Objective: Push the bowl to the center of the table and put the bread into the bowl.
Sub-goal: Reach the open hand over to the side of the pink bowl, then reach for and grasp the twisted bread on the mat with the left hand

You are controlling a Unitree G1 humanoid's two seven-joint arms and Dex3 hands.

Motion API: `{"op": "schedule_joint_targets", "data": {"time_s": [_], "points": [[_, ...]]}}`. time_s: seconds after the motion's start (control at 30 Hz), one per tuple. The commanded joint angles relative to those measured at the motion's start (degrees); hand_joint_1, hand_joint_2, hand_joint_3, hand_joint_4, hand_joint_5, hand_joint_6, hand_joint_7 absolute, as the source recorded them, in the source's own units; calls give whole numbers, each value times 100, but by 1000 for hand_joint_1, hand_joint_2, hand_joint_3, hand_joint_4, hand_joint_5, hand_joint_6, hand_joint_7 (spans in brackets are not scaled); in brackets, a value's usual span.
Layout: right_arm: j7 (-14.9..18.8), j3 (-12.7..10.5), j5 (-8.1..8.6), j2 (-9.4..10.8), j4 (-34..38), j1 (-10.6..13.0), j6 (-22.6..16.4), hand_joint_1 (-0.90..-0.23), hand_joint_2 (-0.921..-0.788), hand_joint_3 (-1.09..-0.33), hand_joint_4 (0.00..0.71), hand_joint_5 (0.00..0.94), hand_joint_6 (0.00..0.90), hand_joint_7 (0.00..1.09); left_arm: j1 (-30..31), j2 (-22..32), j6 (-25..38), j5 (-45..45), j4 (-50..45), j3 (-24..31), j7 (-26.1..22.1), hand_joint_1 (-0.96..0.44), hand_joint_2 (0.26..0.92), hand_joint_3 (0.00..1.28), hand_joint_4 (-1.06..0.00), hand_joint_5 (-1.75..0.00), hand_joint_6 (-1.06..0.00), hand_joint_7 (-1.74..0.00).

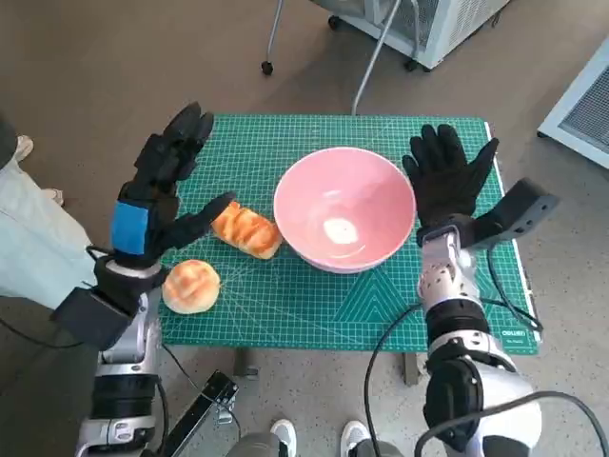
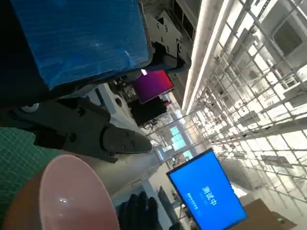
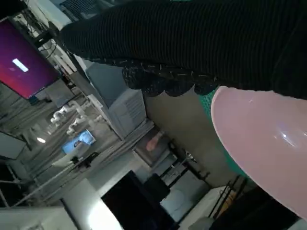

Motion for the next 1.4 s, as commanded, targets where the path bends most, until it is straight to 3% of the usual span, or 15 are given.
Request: {"op": "schedule_joint_targets", "data": {"time_s": [0.03,0.13,0.23,0.3,0.43,0.57,0.7,0.93,1.1,1.4], "points": [[-74,506,-584,-310,-69,31,-398,-522,-921,-869,137,10,-1,482,-17,473,-240,555,215,62,121,-306,921,189,-379,0,-332,-170],[-21,847,-948,-494,-158,34,-811,-539,-921,-871,151,15,-1,456,-149,983,-263,1104,356,21,132,-319,921,186,-346,0,-300,-144],[-27,1076,-1195,-613,-237,32,-1100,-559,-921,-862,159,16,-1,455,-268,1370,-230,1487,450,-42,120,-323,921,171,-308,0,-277,-126],[170,1266,-1361,-725,-439,74,-1555,-598,-921,-843,173,18,-1,476,-422,1822,-100,1852,500,-154,-37,-328,921,123,-247,1,-246,-100],[639,1510,-1429,-818,-894,208,-2349,-633,-921,-813,198,16,-1,564,-691,2388,231,2198,472,-388,-439,-315,897,45,-126,1,-190,-55],[1031,1751,-1395,-876,-1416,387,-2894,-636,-921,-805,218,21,-1,594,-1009,2686,495,2380,492,-650,-779,-281,860,10,-54,0,-173,-36],[1460,1928,-1230,-922,-1953,608,-3255,-654,-921,-793,229,23,-1,534,-1341,2824,541,2597,609,-955,-958,-263,828,2,-34,-1,-186,-38],[1974,2053,-877,-990,-2662,896,-3329,-659,-921,-782,224,18,-1,523,-1880,2822,71,2933,1143,-1544,-1055,-248,795,0,-108,-32,-280,-79],[2000,2097,-799,-1015,-3100,1096,-3271,-661,-921,-782,221,16,-1,560,-2234,2836,-305,3271,1678,-1973,-1072,-252,772,0,-180,-33,-343,-98],[1868,2142,-848,-1067,-3431,1252,-3241,-658,-921,-788,219,15,-1,582,-2934,2803,-630,4584,2486,-3009,-860,-254,750,0,-202,-12,-361,-90]]}}
